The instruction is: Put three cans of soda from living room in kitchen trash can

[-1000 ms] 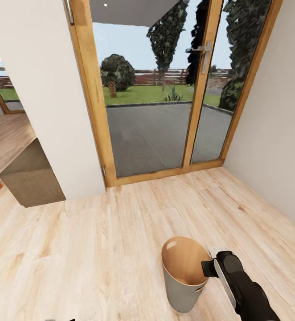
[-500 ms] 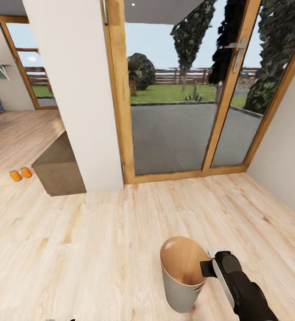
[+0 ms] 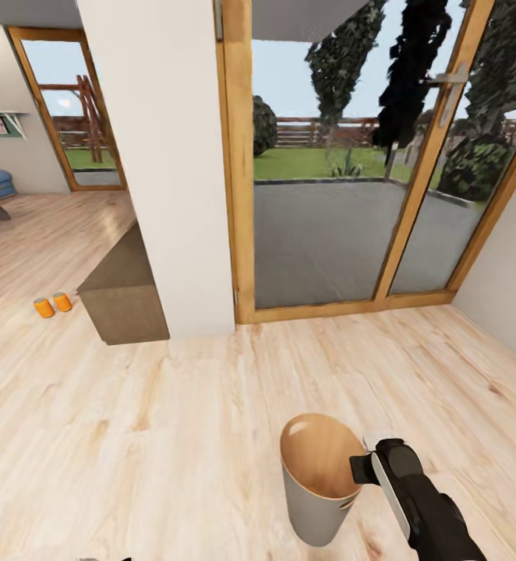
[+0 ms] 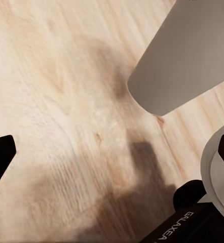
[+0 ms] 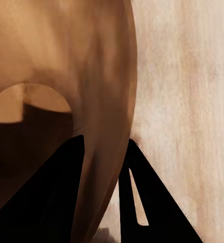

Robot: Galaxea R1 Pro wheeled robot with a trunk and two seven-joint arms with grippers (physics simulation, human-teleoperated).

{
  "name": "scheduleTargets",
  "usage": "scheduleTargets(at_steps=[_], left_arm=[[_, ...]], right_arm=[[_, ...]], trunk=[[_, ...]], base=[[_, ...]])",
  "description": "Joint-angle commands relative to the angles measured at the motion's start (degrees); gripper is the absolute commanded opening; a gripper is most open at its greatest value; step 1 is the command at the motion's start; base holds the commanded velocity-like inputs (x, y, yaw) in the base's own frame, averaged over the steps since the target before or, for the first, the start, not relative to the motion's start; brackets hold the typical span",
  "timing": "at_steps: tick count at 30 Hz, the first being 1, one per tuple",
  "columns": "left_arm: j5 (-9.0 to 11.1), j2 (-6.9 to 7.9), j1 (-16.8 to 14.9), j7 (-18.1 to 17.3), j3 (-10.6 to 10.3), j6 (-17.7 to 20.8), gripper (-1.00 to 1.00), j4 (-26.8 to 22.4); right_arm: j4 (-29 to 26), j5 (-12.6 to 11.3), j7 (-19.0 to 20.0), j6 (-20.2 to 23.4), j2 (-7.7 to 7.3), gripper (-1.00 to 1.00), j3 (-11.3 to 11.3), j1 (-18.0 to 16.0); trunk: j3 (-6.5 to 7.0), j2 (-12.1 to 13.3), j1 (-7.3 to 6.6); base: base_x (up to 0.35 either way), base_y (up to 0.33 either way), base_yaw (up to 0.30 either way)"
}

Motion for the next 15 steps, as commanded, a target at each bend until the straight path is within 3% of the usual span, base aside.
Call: scheduleTargets(at_steps=[1, 15], left_arm=[[0.0, 0.0, 0.0, 0.0, 0.0, 0.0, 1.0, 0.0], [0.0, 0.0, 0.0, 0.0, 0.0, 0.0, 1.0, 0.0]], right_arm=[[0.0, -1.0, 0.1, -0.1, 0.01, -1.0, 0.0, 0.0], [0.0, -1.0, 0.1, -0.1, 0.01, -1.0, 0.0, 0.0]], trunk=[[0.01, 0.0, 0.0], [0.01, 0.0, 0.0]], base=[[0.048, 0.309, 0.0], [0.009, 0.314, 0.0]])
